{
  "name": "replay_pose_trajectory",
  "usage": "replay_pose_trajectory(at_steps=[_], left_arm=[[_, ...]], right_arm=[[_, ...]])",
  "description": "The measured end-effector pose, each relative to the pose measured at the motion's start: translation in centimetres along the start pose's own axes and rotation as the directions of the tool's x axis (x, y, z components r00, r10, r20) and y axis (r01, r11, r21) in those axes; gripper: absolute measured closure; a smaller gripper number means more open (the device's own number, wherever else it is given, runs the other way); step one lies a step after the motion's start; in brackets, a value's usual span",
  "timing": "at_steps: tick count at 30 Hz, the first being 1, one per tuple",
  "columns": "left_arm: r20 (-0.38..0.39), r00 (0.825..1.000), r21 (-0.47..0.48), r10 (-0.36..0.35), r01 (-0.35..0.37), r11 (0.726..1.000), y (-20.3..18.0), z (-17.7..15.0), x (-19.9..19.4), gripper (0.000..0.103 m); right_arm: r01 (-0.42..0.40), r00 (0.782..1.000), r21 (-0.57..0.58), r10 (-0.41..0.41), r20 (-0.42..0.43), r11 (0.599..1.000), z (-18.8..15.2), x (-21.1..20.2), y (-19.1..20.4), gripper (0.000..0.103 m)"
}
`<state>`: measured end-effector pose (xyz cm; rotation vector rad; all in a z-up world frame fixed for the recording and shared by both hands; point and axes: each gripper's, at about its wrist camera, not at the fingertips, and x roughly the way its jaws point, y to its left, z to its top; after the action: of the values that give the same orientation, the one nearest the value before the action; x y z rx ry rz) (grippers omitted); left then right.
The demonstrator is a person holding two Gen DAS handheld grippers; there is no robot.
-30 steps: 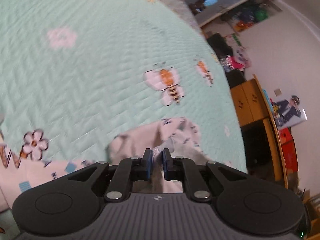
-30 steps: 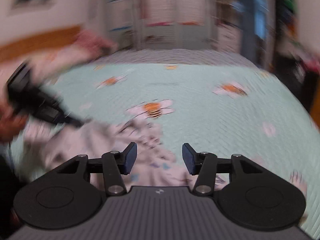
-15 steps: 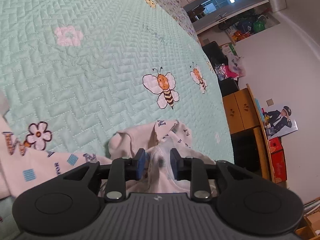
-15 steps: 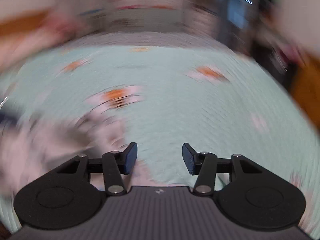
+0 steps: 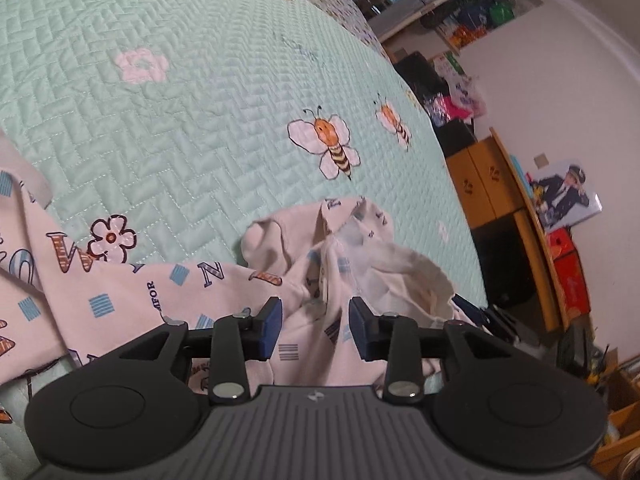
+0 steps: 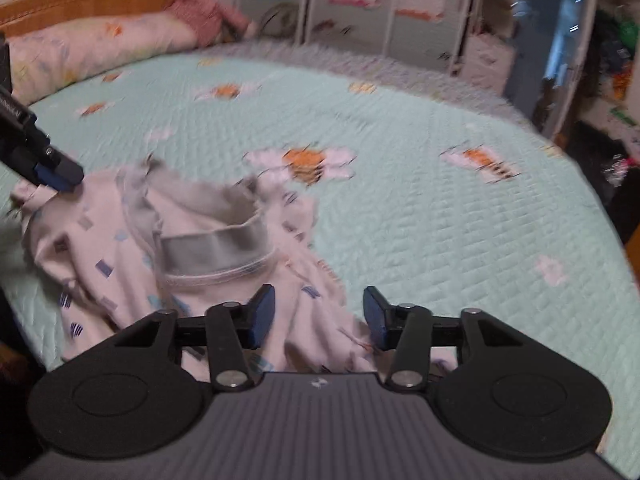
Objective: Fold clothes
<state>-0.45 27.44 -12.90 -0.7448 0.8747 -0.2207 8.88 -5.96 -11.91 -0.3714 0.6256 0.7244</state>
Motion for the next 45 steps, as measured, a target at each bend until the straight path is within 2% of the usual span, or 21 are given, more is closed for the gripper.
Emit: replay_pose_trajectory(at_steps=[1, 4, 5, 6, 7, 8, 10, 13, 15, 18, 21, 23, 25, 27, 29, 30, 33, 37, 41, 42, 45], left_arm=[[-0.003, 1.000, 0.013, 0.003, -0.003, 1.000, -0.2, 0.0, 0.0, 0.063], [-0.013, 1.000, 0.050, 0.010, -0.009, 0.999, -0.5, -0.2, 0.2, 0.061], [-0.015, 1.000, 0.067, 0.016, -0.015, 0.998, -0.7, -0.2, 0.3, 0.061], [-0.018, 1.000, 0.086, 0.023, -0.021, 0.996, -0.8, -0.3, 0.5, 0.061], [-0.018, 0.999, 0.108, 0.032, -0.030, 0.994, -1.1, -0.4, 0.6, 0.061], [-0.018, 0.999, 0.137, 0.042, -0.039, 0.990, -1.5, -0.5, 0.8, 0.061], [-0.010, 0.997, 0.214, 0.074, -0.071, 0.974, -2.4, -0.7, 1.3, 0.061], [0.017, 0.992, 0.318, 0.123, -0.122, 0.940, -3.6, -0.8, 1.9, 0.061], [0.038, 0.990, 0.345, 0.138, -0.143, 0.928, -4.0, -0.6, 2.1, 0.061], [0.053, 0.991, 0.348, 0.126, -0.137, 0.927, -4.1, 0.1, 2.3, 0.061], [0.037, 0.991, 0.340, 0.128, -0.133, 0.931, -4.0, 0.9, 3.3, 0.060], [0.024, 0.991, 0.372, 0.131, -0.131, 0.919, -5.0, 0.5, 3.9, 0.060], [0.015, 0.991, 0.477, 0.130, -0.122, 0.870, -7.0, -1.2, 4.2, 0.060], [0.010, 0.990, 0.590, 0.142, -0.120, 0.799, -9.0, -3.0, 4.6, 0.060], [0.012, 0.988, 0.658, 0.156, -0.125, 0.743, -10.1, -4.5, 4.9, 0.060], [0.013, 0.987, 0.674, 0.158, -0.126, 0.728, -10.4, -5.0, 4.9, 0.060], [-0.060, 0.992, 0.677, 0.113, -0.043, 0.735, -10.3, -5.5, 4.5, 0.060], [-0.132, 0.987, 0.692, 0.088, 0.028, 0.721, -10.6, -6.3, 4.0, 0.060], [-0.103, 0.989, 0.731, 0.102, 0.006, 0.682, -11.1, -6.7, 3.4, 0.060], [-0.091, 0.992, 0.729, 0.092, 0.003, 0.684, -11.2, -6.3, 3.0, 0.060], [-0.009, 0.997, 0.668, 0.078, -0.052, 0.742, -10.8, -4.4, 2.4, 0.057]], right_arm=[[-0.003, 1.000, -0.010, 0.003, -0.011, 1.000, 0.1, 0.2, 0.1, 0.087], [0.019, 1.000, -0.006, -0.019, -0.003, 1.000, 0.0, -0.1, 0.3, 0.095], [0.018, 1.000, 0.035, -0.019, 0.012, 0.999, -0.1, -0.3, -0.1, 0.095], [-0.001, 1.000, 0.136, -0.003, 0.031, 0.991, -0.2, -0.5, -1.2, 0.096], [-0.032, 0.998, 0.273, 0.019, 0.052, 0.962, -0.5, -0.6, -2.7, 0.096], [-0.066, 0.997, 0.406, 0.040, 0.073, 0.911, -1.0, -0.6, -4.2, 0.096], [-0.117, 0.993, 0.612, 0.075, 0.094, 0.782, -2.3, 0.0, -6.9, 0.096], [-0.140, 0.990, 0.706, 0.099, 0.099, 0.694, -3.6, 0.8, -8.1, 0.096], [-0.162, 0.987, 0.731, 0.117, 0.114, 0.663, -4.2, 0.8, -8.2, 0.096], [-0.151, 0.989, 0.727, 0.103, 0.110, 0.670, -4.6, 0.1, -8.1, 0.096], [-0.122, 0.993, 0.719, 0.078, 0.094, 0.684, -5.1, -0.6, -8.0, 0.096], [-0.090, 0.996, 0.722, 0.049, 0.078, 0.686, -5.5, -0.9, -7.9, 0.096], [-0.056, 0.998, 0.724, 0.019, 0.059, 0.688, -5.8, -1.1, -7.8, 0.096], [-0.022, 0.999, 0.725, -0.010, 0.039, 0.688, -6.0, -1.4, -7.8, 0.096], [0.005, 0.999, 0.723, -0.035, 0.026, 0.691, -6.1, -1.6, -7.7, 0.096], [0.018, 0.999, 0.721, -0.047, 0.021, 0.693, -6.1, -1.7, -7.7, 0.096], [0.047, 0.997, 0.711, -0.074, 0.007, 0.701, -6.4, -2.0, -7.4, 0.096], [0.056, 0.997, 0.720, -0.079, -0.001, 0.692, -7.3, -2.3, -7.2, 0.098], [0.039, 0.998, 0.741, -0.069, 0.010, 0.671, -8.1, -2.6, -7.3, 0.098], [0.038, 0.998, 0.741, -0.068, 0.010, 0.670, -8.1, -2.6, -7.3, 0.098], [0.037, 0.998, 0.742, -0.068, 0.011, 0.669, -8.1, -2.6, -7.2, 0.097]])
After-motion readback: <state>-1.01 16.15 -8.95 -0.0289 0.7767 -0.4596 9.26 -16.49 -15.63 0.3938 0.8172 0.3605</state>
